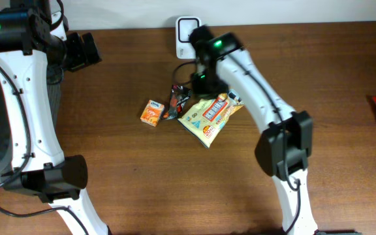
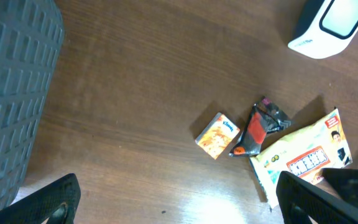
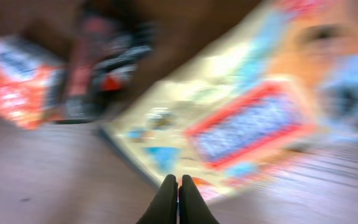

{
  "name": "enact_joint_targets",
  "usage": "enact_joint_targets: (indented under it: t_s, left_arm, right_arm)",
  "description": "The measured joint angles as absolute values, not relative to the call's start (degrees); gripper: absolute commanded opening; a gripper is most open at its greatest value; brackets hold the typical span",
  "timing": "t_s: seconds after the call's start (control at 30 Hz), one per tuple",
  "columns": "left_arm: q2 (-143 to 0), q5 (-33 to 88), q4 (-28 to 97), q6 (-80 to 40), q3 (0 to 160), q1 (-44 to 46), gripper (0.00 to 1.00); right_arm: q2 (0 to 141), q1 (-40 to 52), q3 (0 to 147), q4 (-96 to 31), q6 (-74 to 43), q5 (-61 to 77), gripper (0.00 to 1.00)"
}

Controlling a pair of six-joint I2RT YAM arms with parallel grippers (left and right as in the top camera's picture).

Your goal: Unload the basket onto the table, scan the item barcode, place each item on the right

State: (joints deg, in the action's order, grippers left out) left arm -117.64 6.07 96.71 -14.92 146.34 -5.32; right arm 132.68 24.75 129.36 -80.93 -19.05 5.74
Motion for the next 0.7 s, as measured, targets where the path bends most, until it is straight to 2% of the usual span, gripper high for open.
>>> enact_joint_targets:
  t_s: [0.1, 0.2, 0.37, 0.57, 0.7]
  left_arm:
    - [-117.64, 6.07, 96.66, -14.92, 146.34, -5.32, 0.99]
    - [-117.64, 6.07, 96.66, -14.92, 146.34, -5.32, 0.99]
    - [-117.64, 6.04, 96.68, -14.92, 146.34, -5.32, 0.99]
    - [-117.64, 6.04, 96.68, -14.92, 146.34, -5.32, 0.99]
    - [-117.64, 6.04, 96.68, -14.92, 146.34, -5.32, 0.99]
  right_arm:
    - [132.46, 21.50, 126.74, -82.30, -13.61, 2.79, 0.04]
    - [132.25, 21.69, 116.95, -74.06, -11.94, 4.10, 0.04]
    - [130.45, 22.15, 104.05, -62.81, -21.06, 11.77, 0.04]
    - [130.82, 25.71, 101.23, -46.33, -32.88, 26.96, 0.04]
    - [132.00, 22.92, 107.68, -53.19, -31.51, 27.75, 0.04]
